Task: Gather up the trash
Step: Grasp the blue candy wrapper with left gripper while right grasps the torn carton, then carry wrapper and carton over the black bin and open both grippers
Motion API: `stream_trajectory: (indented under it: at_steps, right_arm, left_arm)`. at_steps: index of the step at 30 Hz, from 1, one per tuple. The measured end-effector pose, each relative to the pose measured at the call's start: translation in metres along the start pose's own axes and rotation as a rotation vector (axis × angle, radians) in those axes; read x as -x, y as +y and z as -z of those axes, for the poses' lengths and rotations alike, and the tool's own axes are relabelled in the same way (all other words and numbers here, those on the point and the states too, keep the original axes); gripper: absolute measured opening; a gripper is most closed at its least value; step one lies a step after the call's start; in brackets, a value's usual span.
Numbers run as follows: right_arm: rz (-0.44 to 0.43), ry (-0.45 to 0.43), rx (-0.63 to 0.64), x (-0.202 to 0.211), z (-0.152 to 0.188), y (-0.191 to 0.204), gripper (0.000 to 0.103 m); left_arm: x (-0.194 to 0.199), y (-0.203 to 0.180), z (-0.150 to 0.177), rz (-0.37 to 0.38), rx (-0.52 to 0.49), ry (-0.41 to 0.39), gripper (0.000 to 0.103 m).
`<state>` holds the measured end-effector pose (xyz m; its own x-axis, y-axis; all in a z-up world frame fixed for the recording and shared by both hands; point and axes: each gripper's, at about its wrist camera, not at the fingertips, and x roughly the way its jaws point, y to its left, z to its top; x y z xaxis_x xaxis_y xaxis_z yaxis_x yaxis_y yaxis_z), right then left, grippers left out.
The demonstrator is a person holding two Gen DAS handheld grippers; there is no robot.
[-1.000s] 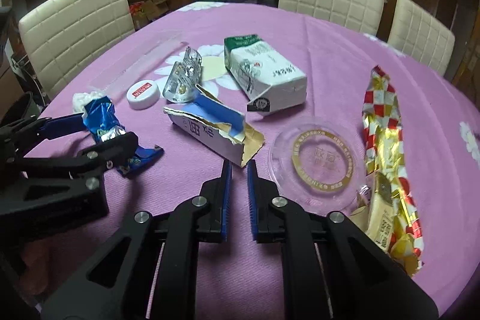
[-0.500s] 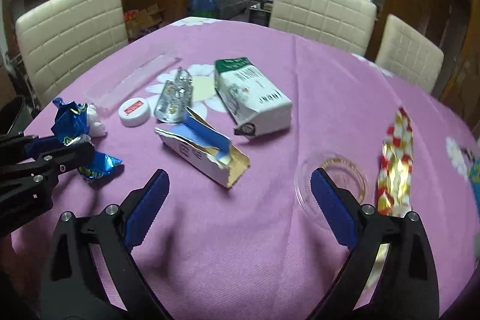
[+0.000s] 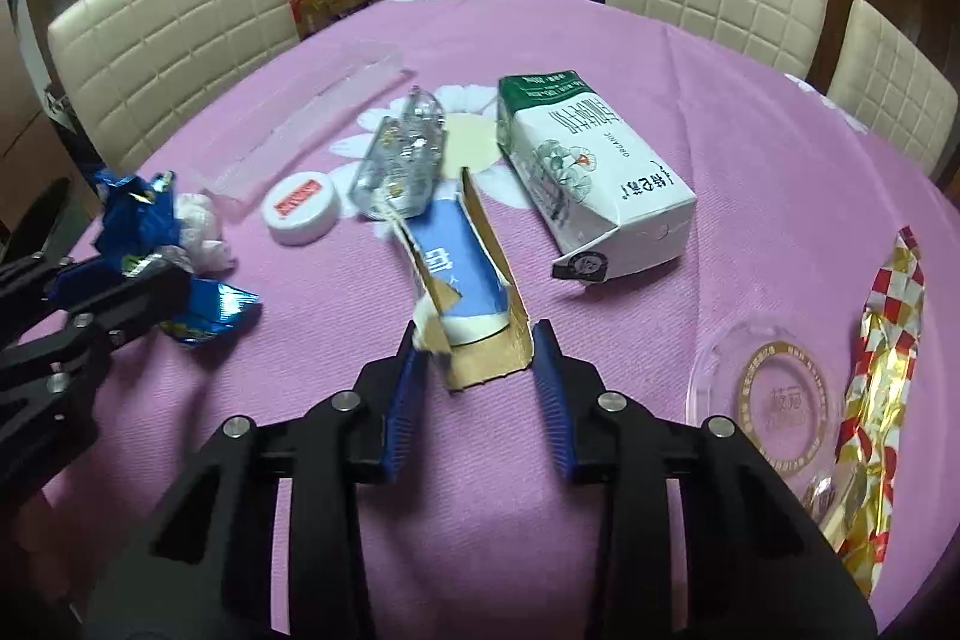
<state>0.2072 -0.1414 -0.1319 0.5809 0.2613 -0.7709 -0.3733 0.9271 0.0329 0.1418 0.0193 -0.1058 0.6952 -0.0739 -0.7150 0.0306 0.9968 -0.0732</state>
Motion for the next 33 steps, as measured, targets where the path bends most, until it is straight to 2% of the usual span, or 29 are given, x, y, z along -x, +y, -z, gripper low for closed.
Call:
stream_trajectory:
  at_steps: [7,14,25,33]
  right_arm:
    - [0.015,-0.091,0.034,0.040,0.015,0.033,0.034]
    - [0.005,-0.156,0.108,0.076,0.019,0.073,0.034]
    - [-0.048,-0.174,0.232,0.080,0.009,0.141,0.034]
    - [-0.101,-0.185,0.324,0.075,-0.006,0.199,0.034]
  left_arm:
    - [0.027,0.007,0.012,0.026,-0.011,-0.029,0.030]
    - [0.057,0.029,0.021,0.001,0.010,-0.077,0.030]
    - [0.095,0.083,0.037,-0.139,0.047,-0.141,0.030]
    - [0.107,0.130,0.044,-0.184,0.117,-0.160,0.030]
